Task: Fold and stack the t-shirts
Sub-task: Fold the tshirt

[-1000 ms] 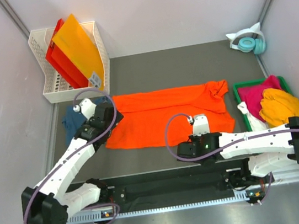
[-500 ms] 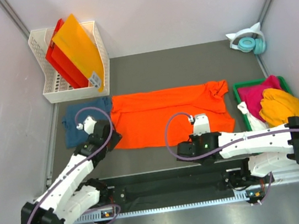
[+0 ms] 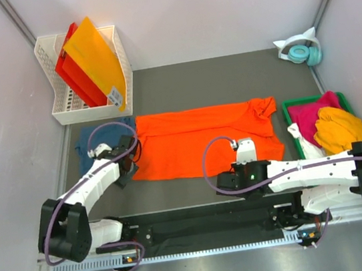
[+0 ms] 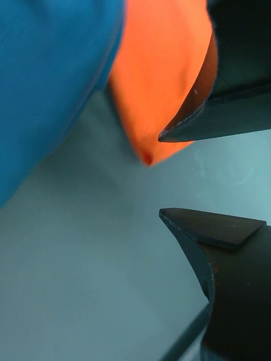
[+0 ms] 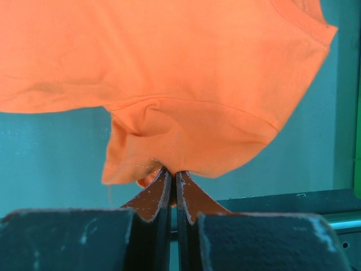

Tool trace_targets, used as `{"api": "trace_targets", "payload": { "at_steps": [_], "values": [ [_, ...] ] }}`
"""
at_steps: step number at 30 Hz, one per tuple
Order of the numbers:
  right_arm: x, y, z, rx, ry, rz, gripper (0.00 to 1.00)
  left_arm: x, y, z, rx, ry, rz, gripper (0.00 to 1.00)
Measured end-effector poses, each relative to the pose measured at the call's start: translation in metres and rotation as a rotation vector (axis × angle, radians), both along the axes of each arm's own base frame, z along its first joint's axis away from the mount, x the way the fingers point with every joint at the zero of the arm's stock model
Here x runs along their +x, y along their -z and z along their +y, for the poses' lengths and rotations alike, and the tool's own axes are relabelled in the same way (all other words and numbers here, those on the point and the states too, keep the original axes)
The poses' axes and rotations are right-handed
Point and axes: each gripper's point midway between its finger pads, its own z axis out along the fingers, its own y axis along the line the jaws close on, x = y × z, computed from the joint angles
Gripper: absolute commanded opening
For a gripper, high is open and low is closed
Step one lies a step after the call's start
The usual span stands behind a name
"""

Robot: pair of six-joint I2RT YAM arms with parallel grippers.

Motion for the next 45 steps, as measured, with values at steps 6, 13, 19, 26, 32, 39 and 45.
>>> {"api": "trace_targets", "payload": {
  "at_steps": [6,13,19,26,32,39,45],
  "values": [
    [-0.002,0.003,-0.007,0.007,0.007,0.002,0.00,-0.002,0.001,0.016,0.010,-0.042,0.020,0.57],
    [-0.002,0.004,-0.008,0.007,0.011,0.002,0.00,0.006,0.002,0.012,-0.023,0.006,0.007,0.54],
    [-0.002,0.004,-0.008,0.009,0.011,0.002,0.00,0.006,0.016,-0.003,-0.086,0.073,0.034,0.50],
    [-0.002,0.004,-0.008,0.008,0.012,0.002,0.00,0.002,0.029,-0.008,-0.112,0.098,0.065,0.41],
    [-0.001,0.006,-0.007,-0.002,0.012,0.005,0.00,0.002,0.028,-0.009,-0.112,0.112,0.062,0.26],
    [-0.001,0.009,-0.005,-0.005,0.011,0.007,0.00,0.003,0.022,-0.008,-0.106,0.127,0.044,0.00],
    [-0.001,0.006,-0.005,0.005,0.030,0.004,0.00,0.002,0.014,-0.006,-0.097,0.137,0.024,0.00]
  ]
}}
